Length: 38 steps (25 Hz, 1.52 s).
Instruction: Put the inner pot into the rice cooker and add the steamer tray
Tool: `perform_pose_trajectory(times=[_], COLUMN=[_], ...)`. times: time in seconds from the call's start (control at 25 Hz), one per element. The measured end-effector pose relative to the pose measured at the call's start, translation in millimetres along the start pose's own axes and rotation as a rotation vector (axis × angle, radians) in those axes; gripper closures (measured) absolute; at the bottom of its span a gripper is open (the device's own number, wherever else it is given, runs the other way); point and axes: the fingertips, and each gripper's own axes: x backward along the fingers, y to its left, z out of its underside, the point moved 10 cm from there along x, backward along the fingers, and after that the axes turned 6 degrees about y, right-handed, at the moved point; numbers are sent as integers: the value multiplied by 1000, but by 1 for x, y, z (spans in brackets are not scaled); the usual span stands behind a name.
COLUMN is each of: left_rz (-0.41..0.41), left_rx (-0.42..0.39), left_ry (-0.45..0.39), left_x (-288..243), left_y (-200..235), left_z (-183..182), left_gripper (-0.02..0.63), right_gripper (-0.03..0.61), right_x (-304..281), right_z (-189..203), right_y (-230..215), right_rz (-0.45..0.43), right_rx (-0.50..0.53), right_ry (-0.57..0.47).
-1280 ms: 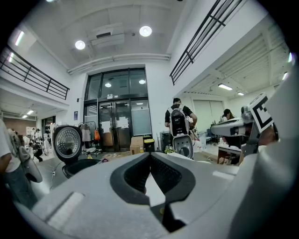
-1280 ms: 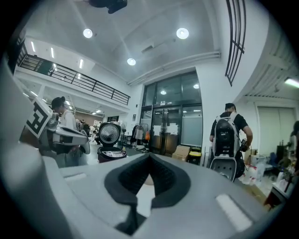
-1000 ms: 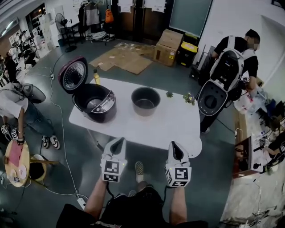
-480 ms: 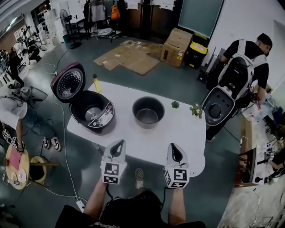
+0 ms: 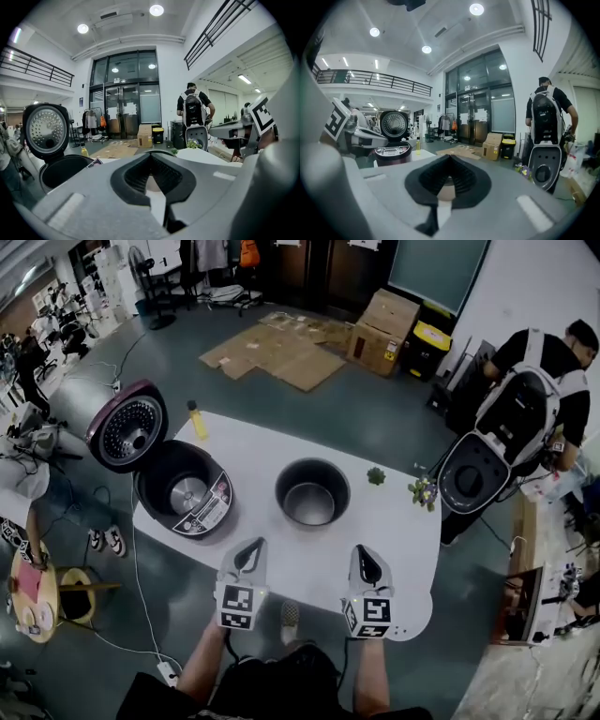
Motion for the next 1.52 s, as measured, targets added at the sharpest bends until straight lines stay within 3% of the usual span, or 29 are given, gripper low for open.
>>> perform_pose_trajectory(times=[0.56,0.8,0.88,1.0,1.16,1.52], left_rz=[-5,-5,2,29,53,80], left_rx=[46,139,166,226,264,283], left_ry=[89,138,156,175,211,295], left_x=[-86,-117,-128,-145,-164,-198], left_y=[15,23,27,30,30,32], left_z=[12,19,21,26,34,59], left_gripper=[603,597,548,422,342,334], right_gripper=[574,557,422,361,337,337], right_x=[-88,-117,-129,-146,-164,-199], right_z=[22,29,32,39,51,75], right_y=[-28,-42,-47,-55,-62,-65], right_rz=[-47,-39,-44,-49,-59,-80], right_rx=[-44,-106,-144,-198,-223,-239], right_ry=[116,159,174,197,244,319])
